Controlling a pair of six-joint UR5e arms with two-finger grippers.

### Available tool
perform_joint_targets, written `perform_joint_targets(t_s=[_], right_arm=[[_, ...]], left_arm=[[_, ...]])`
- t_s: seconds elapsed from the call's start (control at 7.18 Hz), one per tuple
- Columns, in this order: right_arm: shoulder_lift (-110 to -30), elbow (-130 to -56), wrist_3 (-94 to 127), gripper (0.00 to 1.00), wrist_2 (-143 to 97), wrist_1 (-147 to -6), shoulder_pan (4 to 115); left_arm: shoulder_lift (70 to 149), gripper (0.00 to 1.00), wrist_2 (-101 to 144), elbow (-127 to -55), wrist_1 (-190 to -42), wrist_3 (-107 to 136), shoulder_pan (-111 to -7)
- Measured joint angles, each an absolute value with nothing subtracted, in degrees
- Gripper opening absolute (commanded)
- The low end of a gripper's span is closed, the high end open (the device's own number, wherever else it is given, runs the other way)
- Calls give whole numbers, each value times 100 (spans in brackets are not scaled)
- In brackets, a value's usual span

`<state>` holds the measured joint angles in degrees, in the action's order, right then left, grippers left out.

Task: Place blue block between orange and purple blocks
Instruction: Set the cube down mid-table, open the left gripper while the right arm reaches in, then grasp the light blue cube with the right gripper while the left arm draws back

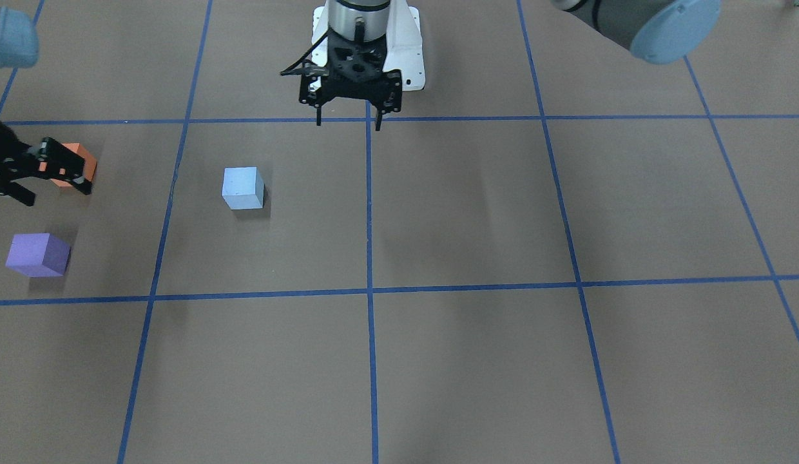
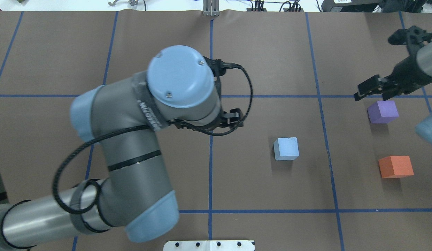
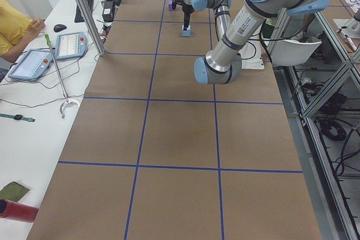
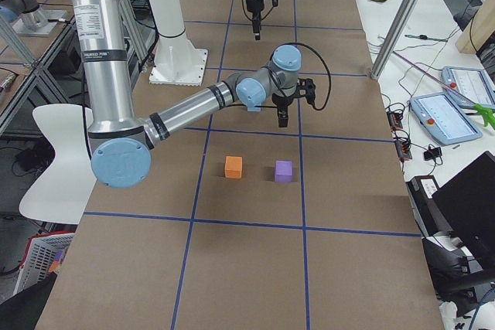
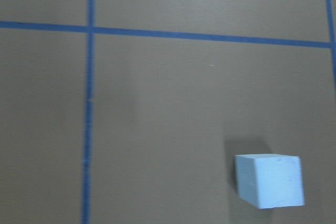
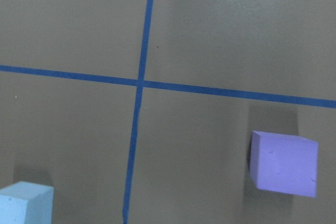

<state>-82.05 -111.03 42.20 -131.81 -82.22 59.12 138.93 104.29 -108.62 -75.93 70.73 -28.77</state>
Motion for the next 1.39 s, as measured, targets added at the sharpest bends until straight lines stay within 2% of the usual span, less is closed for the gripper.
perform_joint_targets(t_s=[0.28, 0.56, 1.39], right_arm=[[-7623, -11136, 5624, 99, -12364, -8212, 4761], [-7203, -11039, 6517, 99, -11606, -8215, 3835], [-7199, -10842, 6625, 99, -10864, -8258, 3176]], left_arm=[[13154, 100, 10564, -11508, -7475, 6569, -3220], [12746, 100, 10577, -11779, -7461, 6465, -3345], [12586, 100, 10545, -11851, -7461, 6529, -3321]])
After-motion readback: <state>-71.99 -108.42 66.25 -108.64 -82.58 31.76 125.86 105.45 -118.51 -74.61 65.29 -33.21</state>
